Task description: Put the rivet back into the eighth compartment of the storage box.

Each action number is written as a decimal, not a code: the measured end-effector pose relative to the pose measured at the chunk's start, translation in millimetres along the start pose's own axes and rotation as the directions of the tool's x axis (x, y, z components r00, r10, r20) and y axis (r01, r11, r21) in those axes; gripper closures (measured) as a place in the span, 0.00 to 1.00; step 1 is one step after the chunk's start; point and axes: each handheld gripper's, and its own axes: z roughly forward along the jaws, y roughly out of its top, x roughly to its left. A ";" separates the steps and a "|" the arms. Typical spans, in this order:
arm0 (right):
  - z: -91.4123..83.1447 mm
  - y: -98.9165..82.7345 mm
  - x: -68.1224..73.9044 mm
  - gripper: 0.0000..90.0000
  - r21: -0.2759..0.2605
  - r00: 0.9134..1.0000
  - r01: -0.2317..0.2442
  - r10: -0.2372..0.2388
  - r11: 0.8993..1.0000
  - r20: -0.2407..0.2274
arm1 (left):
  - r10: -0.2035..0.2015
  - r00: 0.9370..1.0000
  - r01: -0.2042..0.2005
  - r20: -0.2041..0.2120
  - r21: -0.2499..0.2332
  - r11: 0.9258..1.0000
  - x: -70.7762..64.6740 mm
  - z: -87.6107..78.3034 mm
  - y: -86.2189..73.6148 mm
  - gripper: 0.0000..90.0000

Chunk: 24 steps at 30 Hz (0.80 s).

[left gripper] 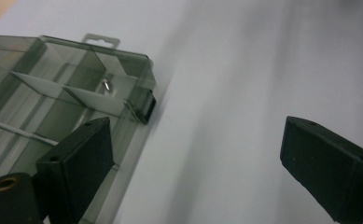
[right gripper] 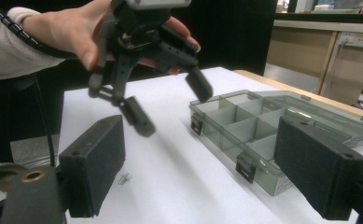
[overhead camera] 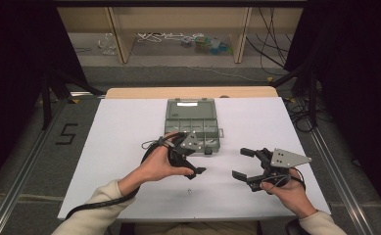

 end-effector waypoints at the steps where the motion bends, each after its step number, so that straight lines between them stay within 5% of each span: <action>1: -0.1 -0.1 0.2 0.20 0.002 1.000 -0.003 0.003 1.000 0.000 | 0.014 1.000 -0.014 0.008 0.016 1.000 -0.2 -0.6 -0.1 0.12; 6: -0.4 -0.1 0.2 0.20 0.007 1.000 -0.007 0.007 1.000 0.001 | 0.020 0.999 -0.024 0.047 0.073 0.997 -7.9 2.3 -3.5 0.15; 9: -0.3 0.0 -0.1 0.20 0.008 1.000 -0.002 0.002 1.000 -0.003 | 0.053 0.996 -0.063 0.078 0.128 0.990 -10.0 3.6 -5.0 0.17; 15: -0.8 0.1 0.1 0.20 0.021 1.000 -0.004 0.004 1.000 0.001 | 0.124 0.982 -0.154 0.140 0.230 0.961 -18.8 12.3 -8.2 0.19; 22: -0.7 0.1 0.1 0.20 0.021 1.000 -0.002 0.002 1.000 0.001 | 0.187 0.958 -0.248 0.216 0.301 0.921 -27.8 23.2 -12.7 0.31; 24: -0.7 0.1 0.2 0.19 0.022 1.000 -0.002 0.002 1.000 0.000 | 0.185 0.957 -0.249 0.223 0.309 0.918 -30.0 26.2 -13.8 0.34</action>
